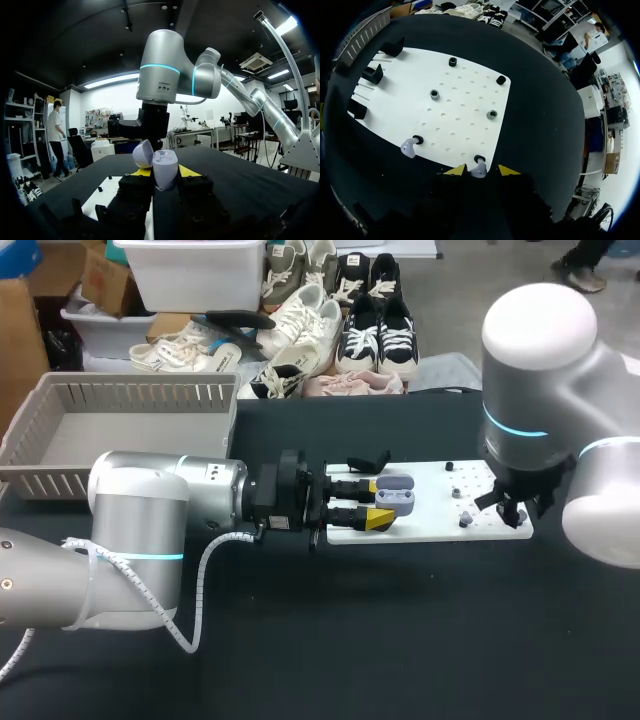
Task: Pick up each earbud case from the left stands, insert the matching earbuds, close the lid, and place the case in the box.
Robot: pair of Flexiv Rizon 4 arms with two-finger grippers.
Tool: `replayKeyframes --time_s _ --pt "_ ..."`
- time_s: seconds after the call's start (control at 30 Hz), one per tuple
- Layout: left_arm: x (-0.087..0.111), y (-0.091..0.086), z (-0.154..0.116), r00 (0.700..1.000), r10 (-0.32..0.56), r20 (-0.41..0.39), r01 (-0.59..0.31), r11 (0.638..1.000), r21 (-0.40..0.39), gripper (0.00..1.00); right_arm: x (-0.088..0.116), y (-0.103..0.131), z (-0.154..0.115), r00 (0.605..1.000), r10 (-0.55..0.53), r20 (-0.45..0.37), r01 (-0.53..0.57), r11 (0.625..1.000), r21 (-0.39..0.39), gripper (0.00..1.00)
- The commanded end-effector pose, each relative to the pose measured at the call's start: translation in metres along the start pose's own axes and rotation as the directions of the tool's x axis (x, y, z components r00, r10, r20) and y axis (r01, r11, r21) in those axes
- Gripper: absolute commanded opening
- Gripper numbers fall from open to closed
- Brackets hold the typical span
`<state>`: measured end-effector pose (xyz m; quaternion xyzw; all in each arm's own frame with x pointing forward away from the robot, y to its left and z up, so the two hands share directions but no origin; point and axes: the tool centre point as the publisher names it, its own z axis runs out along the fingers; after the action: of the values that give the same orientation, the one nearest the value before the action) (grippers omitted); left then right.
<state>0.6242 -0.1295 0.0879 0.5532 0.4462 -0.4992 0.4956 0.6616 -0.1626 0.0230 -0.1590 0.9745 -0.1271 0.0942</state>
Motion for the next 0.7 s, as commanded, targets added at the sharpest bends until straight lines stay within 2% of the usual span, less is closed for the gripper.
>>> replayKeyframes --time_s 0.03,0.23,0.37,0.4,0.7 --pt "0.0002 -0.0004 -0.0002 1.0 0.001 0.001 -0.001 1.0 -0.002 0.0 -0.0013 0.0001 0.0004 1.0 -0.002 -0.005 0.002 1.0 -0.001 0.33" --pt "0.0002 -0.0004 -0.0002 1.0 0.001 0.001 -0.001 1.0 -0.002 0.0 -0.0008 0.0015 0.001 1.0 -0.005 -0.008 0.005 1.0 -0.005 0.31" --pt "0.0002 -0.0004 -0.0002 1.0 0.001 0.001 -0.001 1.0 -0.002 0.0 -0.0008 0.0025 0.0017 1.0 -0.008 -0.011 0.008 1.0 -0.009 0.15" --pt "0.0002 -0.0004 -0.0002 1.0 0.001 0.001 -0.001 1.0 -0.002 0.0 -0.0008 0.0027 0.0018 1.0 -0.009 -0.012 0.009 1.0 -0.01 0.01" --pt "0.0002 -0.0004 -0.0002 1.0 0.001 0.001 -0.001 1.0 -0.002 0.0 0.0001 0.004 0.0011 1.0 -0.008 -0.012 0.008 1.0 -0.015 0.0"
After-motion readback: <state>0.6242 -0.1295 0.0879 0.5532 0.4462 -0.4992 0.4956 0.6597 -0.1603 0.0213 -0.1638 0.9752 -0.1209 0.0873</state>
